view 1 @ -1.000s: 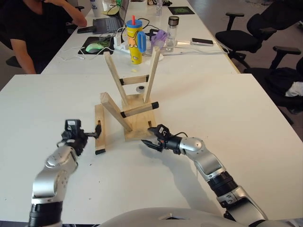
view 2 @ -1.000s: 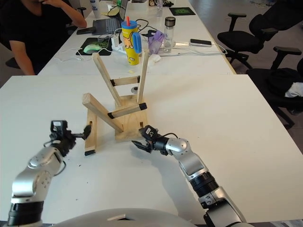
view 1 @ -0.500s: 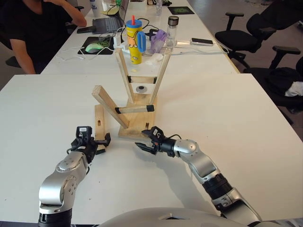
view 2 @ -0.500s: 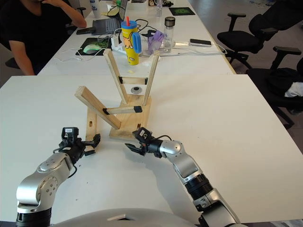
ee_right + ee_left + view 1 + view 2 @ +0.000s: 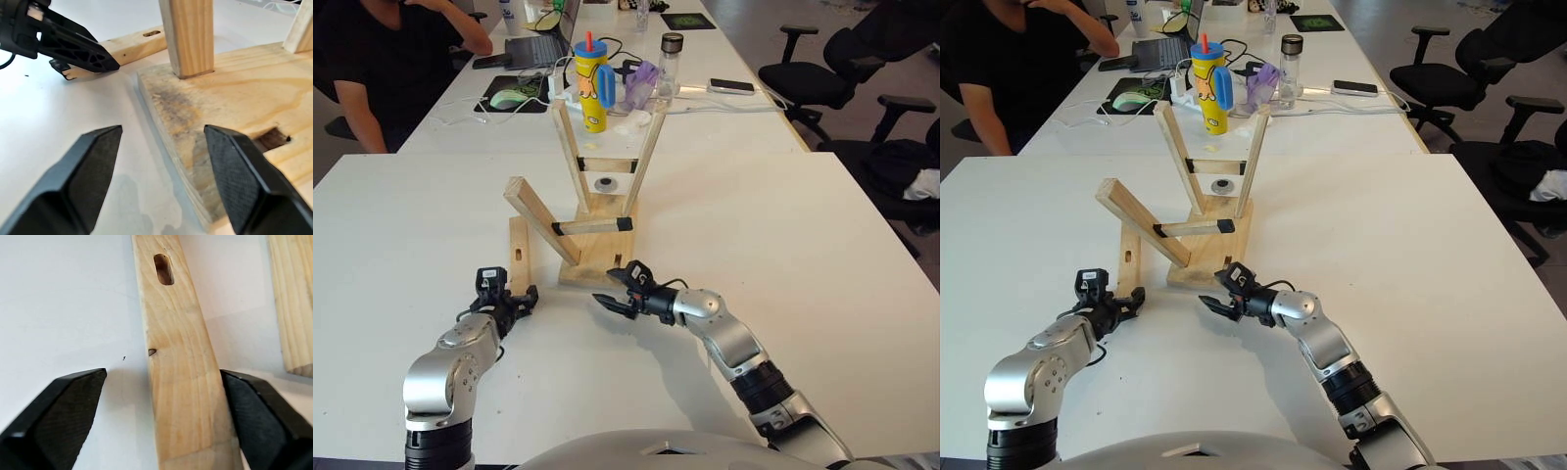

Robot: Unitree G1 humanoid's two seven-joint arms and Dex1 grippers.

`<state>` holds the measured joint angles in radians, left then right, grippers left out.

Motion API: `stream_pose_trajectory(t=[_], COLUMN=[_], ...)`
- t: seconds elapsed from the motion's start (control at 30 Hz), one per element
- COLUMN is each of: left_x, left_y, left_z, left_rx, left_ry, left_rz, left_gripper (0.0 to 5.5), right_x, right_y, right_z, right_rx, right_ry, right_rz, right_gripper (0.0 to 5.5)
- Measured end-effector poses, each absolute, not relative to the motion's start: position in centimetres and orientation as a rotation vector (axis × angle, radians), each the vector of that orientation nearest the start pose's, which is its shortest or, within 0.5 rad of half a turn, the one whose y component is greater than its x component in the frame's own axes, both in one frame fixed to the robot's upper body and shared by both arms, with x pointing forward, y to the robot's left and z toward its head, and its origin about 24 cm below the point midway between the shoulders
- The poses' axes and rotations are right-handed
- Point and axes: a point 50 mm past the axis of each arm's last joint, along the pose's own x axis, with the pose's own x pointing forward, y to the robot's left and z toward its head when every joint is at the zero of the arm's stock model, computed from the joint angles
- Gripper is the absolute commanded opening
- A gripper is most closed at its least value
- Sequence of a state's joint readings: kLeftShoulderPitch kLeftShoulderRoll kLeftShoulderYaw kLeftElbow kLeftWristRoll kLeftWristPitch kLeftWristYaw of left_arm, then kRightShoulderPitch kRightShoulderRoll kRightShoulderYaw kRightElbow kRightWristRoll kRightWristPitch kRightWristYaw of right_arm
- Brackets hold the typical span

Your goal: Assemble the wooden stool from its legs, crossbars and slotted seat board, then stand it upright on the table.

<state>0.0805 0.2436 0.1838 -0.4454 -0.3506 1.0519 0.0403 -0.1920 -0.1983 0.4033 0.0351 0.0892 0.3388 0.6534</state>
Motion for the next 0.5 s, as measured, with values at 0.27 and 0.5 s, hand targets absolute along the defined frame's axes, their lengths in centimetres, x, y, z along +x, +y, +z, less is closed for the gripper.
stream_pose_trajectory(t=[0.27, 0.5], left_x=[22.7, 24.9], left_y=[22.3, 24.1], left_z=[4.4, 5.1], left_rx=[-0.111, -0.242], left_ry=[0.634, 0.535], left_rz=[0.065, 0.102], left_gripper=[2.45, 2.05], right_x=[24.6, 25.0], right_y=[-7.5, -9.3], right_z=[4.8, 8.5], right_rx=[-0.085, 0.264], right_ry=[0.304, 0.218], right_rz=[1.002, 0.955], right_gripper=[3.11, 3.11])
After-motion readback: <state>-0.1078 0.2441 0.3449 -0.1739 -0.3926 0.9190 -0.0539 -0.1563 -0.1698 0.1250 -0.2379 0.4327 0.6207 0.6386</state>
